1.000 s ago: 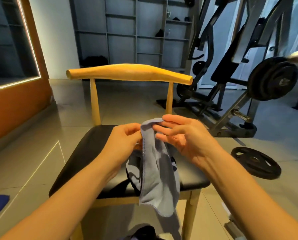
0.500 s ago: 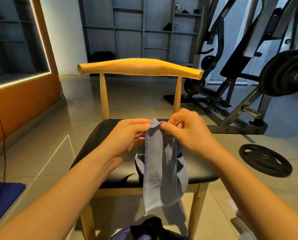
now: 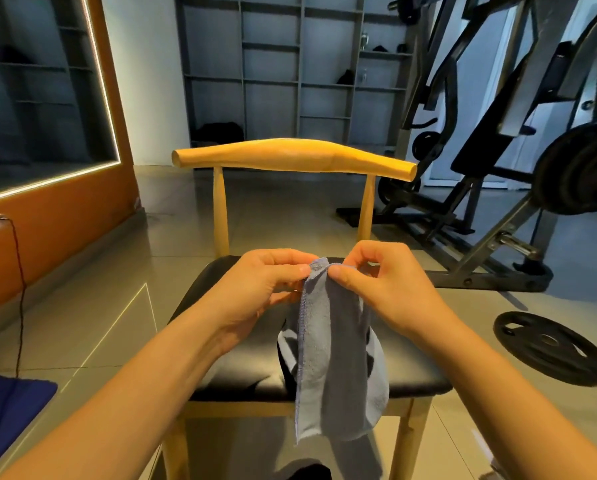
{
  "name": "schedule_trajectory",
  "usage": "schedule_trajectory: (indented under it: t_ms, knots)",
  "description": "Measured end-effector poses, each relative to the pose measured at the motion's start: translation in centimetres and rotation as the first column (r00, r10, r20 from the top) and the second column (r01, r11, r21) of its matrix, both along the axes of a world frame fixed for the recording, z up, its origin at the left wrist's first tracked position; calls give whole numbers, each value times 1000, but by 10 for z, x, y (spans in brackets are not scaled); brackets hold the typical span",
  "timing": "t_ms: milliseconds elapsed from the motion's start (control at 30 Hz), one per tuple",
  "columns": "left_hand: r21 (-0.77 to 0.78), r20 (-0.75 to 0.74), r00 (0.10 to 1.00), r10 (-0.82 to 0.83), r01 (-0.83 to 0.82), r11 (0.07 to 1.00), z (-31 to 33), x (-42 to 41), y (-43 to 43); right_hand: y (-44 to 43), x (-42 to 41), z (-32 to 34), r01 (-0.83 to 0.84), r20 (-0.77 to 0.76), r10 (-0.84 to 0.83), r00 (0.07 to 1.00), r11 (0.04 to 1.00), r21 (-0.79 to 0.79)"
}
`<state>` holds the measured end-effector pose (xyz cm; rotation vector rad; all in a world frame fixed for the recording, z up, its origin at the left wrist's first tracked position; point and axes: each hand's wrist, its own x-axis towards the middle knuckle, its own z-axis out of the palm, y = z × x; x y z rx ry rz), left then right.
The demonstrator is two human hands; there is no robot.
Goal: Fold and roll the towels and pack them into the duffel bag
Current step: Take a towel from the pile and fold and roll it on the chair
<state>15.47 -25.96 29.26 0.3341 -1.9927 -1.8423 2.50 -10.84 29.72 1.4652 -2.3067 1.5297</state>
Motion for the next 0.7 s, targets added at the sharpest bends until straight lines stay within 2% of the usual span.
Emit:
schedule_trajectory:
  t_ms: [433,567,700]
  knots:
    - [-120,-34,999,-25,21,993,4,1,8,-3,0,-3,-39,-23,38,999,999,-36]
    - [-211,-69,998,-4,-10,977,6,0,9,-5,1,-4,10,-72,-14,997,998,-59]
    - [-258,-71,997,11,-29,966,6,0,9,-4,2,-5,-8,-131,-1,991,998,-70]
